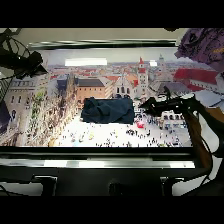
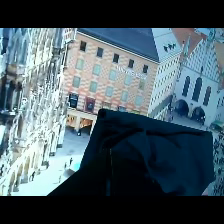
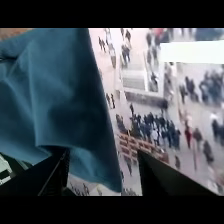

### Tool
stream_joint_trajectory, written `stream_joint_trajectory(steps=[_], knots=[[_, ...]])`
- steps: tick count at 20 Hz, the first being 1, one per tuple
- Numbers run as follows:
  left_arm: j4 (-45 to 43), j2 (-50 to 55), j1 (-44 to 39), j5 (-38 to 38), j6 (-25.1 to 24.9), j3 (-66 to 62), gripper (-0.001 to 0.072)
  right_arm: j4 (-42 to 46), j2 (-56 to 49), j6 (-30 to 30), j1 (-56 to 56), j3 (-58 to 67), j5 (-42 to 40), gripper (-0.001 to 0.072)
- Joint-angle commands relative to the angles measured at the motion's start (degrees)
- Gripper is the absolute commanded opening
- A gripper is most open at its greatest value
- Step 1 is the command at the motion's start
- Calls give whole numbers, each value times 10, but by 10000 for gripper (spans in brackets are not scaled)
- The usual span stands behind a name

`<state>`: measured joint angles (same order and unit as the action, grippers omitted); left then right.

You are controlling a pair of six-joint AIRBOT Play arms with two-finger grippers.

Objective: Fold the clothes and pants, and hang the long-sleeved shirts on hangers.

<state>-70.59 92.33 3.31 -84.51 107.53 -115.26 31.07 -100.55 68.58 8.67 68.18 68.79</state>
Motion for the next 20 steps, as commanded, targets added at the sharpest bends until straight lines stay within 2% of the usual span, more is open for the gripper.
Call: stream_joint_trajectory(steps=[1,5,6,7,9,10,11,14,20], knots=[[-1,0,1,1,0,0,16,-23,-22,-15,-44,-14,-44,466],[-6,1,1,1,0,0,16,-45,-35,-13,-79,-14,-71,452],[-6,1,1,1,0,0,16,-49,-35,-13,-87,-14,-81,399],[-6,2,1,1,0,0,16,-50,-36,-13,-95,-14,-89,386],[-6,3,1,1,0,0,16,-50,-35,-14,-110,-14,-97,264],[-6,3,1,1,0,0,16,-51,-35,-17,-115,-13,-99,175],[-6,4,1,1,0,0,16,-52,-35,-18,-115,-11,-97,23],[-6,4,1,1,0,0,16,-50,-12,-9,-99,23,-82,24],[-6,4,1,1,0,0,16,50,19,142,-2,214,-21,24]])
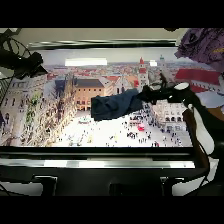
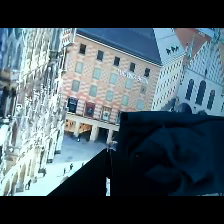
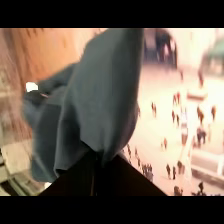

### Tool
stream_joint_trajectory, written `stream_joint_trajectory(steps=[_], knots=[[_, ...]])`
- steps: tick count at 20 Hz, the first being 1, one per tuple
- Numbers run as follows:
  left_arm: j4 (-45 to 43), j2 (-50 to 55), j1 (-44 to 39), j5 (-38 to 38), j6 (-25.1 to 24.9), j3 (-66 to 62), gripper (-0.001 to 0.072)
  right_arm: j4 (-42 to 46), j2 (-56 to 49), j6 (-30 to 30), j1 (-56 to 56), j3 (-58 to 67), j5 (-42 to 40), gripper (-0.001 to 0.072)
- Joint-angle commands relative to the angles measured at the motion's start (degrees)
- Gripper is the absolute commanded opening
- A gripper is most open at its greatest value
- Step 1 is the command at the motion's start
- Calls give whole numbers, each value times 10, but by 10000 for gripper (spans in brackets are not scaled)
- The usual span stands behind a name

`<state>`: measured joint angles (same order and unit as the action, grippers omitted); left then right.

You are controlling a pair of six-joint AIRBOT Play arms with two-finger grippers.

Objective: Fold the clothes and pants, and hang the long-sleeved shirts on hangers.

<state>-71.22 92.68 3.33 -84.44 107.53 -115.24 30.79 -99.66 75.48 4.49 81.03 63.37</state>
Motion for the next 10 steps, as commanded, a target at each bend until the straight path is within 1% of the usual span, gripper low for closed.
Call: stream_joint_trajectory(steps=[1,6,8,10], knots=[[0,0,0,0,0,0,16,76,10,97,57,124,46,24],[0,0,0,0,0,0,16,176,11,203,145,266,79,24],[0,0,0,0,0,0,16,209,11,231,186,308,97,24],[0,0,0,0,1,0,16,221,11,255,229,341,115,24]])
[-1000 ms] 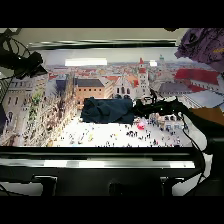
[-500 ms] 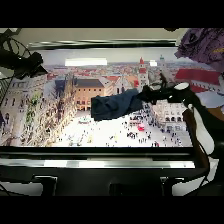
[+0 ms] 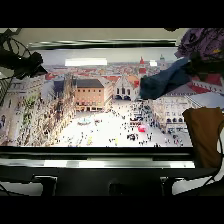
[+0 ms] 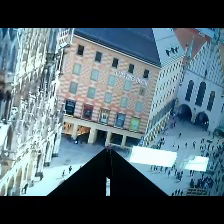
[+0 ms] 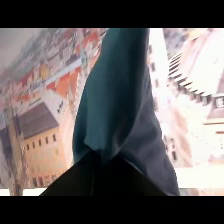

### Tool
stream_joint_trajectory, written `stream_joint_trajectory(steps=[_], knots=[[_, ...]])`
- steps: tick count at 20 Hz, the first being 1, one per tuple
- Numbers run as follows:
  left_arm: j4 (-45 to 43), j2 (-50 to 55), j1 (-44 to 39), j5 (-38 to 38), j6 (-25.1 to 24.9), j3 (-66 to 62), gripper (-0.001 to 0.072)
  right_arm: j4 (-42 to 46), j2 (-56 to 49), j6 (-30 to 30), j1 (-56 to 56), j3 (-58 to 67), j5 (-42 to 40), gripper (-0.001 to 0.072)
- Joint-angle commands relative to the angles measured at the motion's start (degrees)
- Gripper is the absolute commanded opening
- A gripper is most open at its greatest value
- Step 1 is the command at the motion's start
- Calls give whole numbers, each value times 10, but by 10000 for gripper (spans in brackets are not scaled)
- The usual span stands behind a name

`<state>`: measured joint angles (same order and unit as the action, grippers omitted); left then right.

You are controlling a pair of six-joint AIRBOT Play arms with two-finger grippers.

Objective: Fold the clothes and pants, and hang the long-sleeved shirts on hangers.

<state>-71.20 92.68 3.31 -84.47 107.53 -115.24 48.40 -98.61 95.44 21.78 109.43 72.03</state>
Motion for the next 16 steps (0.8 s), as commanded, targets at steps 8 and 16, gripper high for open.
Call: stream_joint_trajectory(steps=[8,16], knots=[[2,0,1,-2,23,0,16,80,33,169,196,72,82,24],[3,0,1,-34,22,0,16,221,98,297,212,72,122,24]])
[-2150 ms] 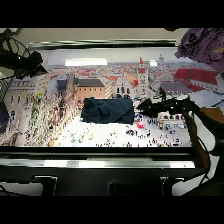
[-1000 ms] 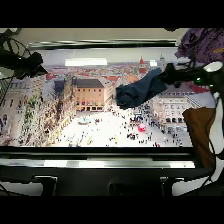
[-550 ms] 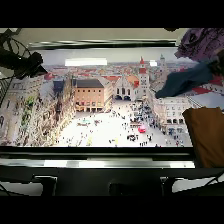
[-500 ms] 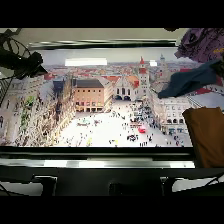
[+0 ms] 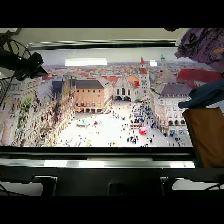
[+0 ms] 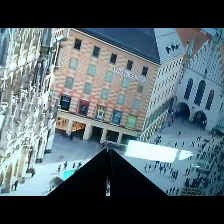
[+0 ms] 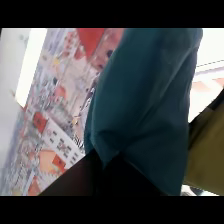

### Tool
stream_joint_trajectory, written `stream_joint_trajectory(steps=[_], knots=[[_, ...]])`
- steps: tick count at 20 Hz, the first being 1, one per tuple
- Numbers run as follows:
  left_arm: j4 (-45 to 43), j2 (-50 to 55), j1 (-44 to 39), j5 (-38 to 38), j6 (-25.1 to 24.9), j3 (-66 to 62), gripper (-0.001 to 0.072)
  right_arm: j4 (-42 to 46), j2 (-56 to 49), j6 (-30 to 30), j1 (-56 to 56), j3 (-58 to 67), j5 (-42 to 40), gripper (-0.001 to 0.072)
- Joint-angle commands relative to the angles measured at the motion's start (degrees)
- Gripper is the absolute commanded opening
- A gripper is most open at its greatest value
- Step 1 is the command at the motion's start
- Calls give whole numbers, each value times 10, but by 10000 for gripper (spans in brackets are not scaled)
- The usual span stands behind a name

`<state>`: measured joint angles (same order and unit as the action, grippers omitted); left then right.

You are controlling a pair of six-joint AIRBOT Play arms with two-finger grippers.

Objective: Fold the clothes and pants, and hang the long-sleeved shirts on hangers.

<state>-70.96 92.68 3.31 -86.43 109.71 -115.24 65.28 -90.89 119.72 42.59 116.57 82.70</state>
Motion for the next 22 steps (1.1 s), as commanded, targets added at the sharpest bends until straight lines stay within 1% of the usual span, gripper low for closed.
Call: stream_joint_trajectory(steps=[1,3,7,9,12,14,17,20,22], knots=[[1,0,0,-18,0,0,16,58,28,58,4,1,18,24],[9,0,1,-23,0,0,16,74,37,75,4,1,42,23],[25,-1,0,-24,0,0,16,144,43,81,4,0,150,23],[26,-1,1,-26,0,0,16,178,47,65,4,-1,195,24],[26,-1,0,-26,0,0,16,209,53,20,4,-4,233,24],[26,-1,1,-27,0,0,16,236,68,-19,4,-24,233,24],[26,-1,1,-28,-2,0,16,299,106,-43,4,-117,223,26],[25,0,1,-27,-2,0,16,321,138,-43,4,-214,181,25],[25,-1,1,-28,-2,0,16,344,144,-42,4,-247,164,25]])
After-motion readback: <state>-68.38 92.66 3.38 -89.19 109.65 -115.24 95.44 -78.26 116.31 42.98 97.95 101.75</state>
